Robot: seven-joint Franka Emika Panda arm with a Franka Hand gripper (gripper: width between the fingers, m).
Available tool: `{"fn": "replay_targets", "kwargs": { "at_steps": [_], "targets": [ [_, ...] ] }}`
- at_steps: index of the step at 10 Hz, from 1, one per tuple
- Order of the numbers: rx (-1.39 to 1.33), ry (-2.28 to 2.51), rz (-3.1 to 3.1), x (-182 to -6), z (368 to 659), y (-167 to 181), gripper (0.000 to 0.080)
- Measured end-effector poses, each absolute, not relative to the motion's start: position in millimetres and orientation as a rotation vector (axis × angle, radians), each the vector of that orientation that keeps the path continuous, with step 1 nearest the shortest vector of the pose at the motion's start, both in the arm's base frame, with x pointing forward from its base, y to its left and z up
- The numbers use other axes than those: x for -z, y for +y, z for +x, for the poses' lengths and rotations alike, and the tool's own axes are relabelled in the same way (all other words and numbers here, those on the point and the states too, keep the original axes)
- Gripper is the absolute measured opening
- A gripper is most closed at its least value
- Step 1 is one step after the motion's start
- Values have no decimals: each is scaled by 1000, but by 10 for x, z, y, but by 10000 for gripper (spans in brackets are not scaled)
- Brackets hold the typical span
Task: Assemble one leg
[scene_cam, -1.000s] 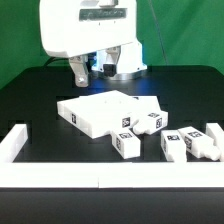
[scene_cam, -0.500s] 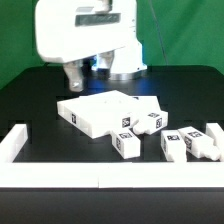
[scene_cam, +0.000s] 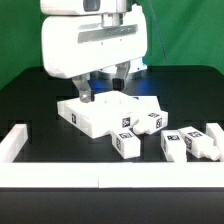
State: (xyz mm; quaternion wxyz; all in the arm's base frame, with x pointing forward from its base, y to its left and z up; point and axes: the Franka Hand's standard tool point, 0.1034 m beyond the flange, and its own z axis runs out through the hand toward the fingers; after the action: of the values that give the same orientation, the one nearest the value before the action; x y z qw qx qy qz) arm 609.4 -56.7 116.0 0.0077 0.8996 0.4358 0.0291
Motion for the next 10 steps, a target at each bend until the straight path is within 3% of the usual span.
{"fn": "replay_targets", "kwargs": {
  "at_steps": [4,8,10],
  "targets": [
    [-84,1351,2820,-1135,6072,-559,650],
    [-61,968,3053,-742,5960,-303,650],
    [-141,974,3027,-683,6011,-237,650]
  ]
}}
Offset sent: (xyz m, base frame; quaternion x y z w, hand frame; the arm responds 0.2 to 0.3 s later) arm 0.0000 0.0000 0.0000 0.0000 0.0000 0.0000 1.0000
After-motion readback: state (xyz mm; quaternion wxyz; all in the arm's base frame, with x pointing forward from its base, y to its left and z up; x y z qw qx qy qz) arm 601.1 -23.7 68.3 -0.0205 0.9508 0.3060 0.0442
